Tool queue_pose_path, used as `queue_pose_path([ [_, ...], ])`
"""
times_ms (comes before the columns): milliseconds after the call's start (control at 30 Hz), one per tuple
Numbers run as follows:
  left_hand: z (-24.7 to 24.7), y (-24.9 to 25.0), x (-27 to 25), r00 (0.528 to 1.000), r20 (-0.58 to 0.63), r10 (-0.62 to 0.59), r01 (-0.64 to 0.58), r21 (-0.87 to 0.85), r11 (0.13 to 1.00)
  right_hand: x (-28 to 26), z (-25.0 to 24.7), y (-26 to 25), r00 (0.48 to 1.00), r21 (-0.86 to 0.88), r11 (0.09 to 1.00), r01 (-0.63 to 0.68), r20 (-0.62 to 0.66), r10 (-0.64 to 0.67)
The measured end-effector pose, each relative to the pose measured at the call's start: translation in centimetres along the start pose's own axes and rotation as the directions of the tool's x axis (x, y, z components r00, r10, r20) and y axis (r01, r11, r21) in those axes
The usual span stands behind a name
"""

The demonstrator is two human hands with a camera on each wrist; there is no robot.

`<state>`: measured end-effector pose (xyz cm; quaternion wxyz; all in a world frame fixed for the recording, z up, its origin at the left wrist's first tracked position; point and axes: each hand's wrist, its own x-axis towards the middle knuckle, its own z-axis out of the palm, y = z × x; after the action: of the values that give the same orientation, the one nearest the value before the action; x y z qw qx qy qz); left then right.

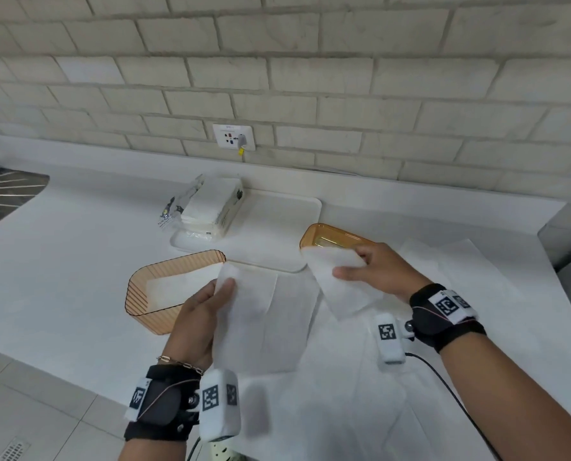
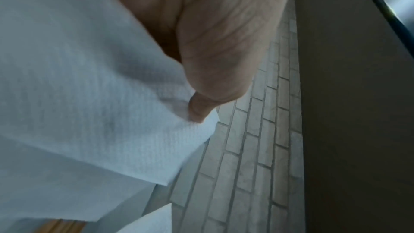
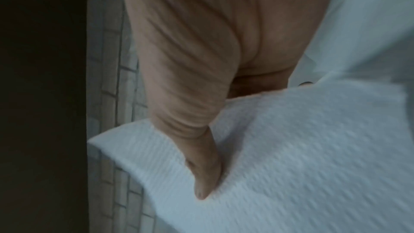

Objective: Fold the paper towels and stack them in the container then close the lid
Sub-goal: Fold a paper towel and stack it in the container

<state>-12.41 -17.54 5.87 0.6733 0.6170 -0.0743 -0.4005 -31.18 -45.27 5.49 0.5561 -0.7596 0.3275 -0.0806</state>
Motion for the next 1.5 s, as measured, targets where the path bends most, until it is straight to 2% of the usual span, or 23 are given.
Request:
queue_pose_path([
  [133,-0.1,0.7,0.5,1.0,-0.004,0.002,-0.002,-0.067,0.998,-2.0,-1.0,-0.9,1.0,0.346,0.938,-0.015,-0.02,0.023],
  [233,0.0,0.6,1.1,0.998,0.026,-0.065,0.068,-0.111,0.992,-3.3,-0.4,-0.2,0.998,0.599,0.798,-0.07,0.045,0.053],
  [300,0.8,0.6,0.9,0.991,0.055,-0.122,0.129,-0.135,0.982,-3.9,0.7,0.5,0.99,0.709,0.697,-0.108,0.138,0.014],
  [400,2.7,0.2,0.6,0.974,0.13,-0.184,0.2,-0.124,0.972,-4.4,3.2,1.6,0.967,0.742,0.651,-0.157,0.249,-0.051],
  [500,4.5,-0.7,0.6,0.968,0.183,-0.169,0.185,-0.078,0.98,-4.9,5.5,1.8,0.941,0.763,0.616,-0.196,0.324,-0.102],
  [567,5.4,-1.4,0.6,0.964,0.218,-0.15,0.175,-0.097,0.98,-5.1,6.5,1.7,0.943,0.779,0.593,-0.203,0.319,-0.096],
  [667,6.6,-2.1,0.1,0.977,0.196,-0.079,0.104,-0.123,0.987,-5.2,6.5,1.8,0.955,0.81,0.55,-0.202,0.289,-0.074],
  [800,7.6,-2.6,-0.1,0.995,0.093,0.039,-0.04,0.01,0.999,-5.1,5.9,1.5,0.977,0.795,0.587,-0.154,0.21,-0.028],
  [1000,8.6,-2.5,-0.3,0.995,0.063,0.079,-0.083,0.06,0.995,-5.0,5.9,1.0,0.992,0.714,0.689,-0.124,0.114,0.061],
  [1133,8.2,-2.8,0.1,0.991,0.05,0.124,-0.128,0.092,0.988,-4.8,5.7,0.9,0.996,0.67,0.737,-0.085,0.053,0.067],
  [1233,7.5,-3.6,0.8,0.988,0.051,0.144,-0.148,0.106,0.983,-4.7,5.1,0.6,0.997,0.658,0.749,-0.077,0.053,0.056],
  [1300,7.1,-4.4,1.6,0.99,0.107,0.093,-0.097,0.026,0.995,-4.7,4.7,0.2,0.996,0.649,0.757,-0.078,0.078,0.036],
  [1400,6.9,-5.4,2.3,0.968,0.246,-0.048,0.061,-0.047,0.997,-4.9,4.2,-0.4,0.994,0.632,0.77,-0.086,0.112,0.019],
  [1500,7.5,-5.6,2.0,0.953,0.294,-0.075,0.096,-0.058,0.994,-5.0,3.9,-0.7,0.995,0.61,0.788,-0.083,0.099,0.028],
])
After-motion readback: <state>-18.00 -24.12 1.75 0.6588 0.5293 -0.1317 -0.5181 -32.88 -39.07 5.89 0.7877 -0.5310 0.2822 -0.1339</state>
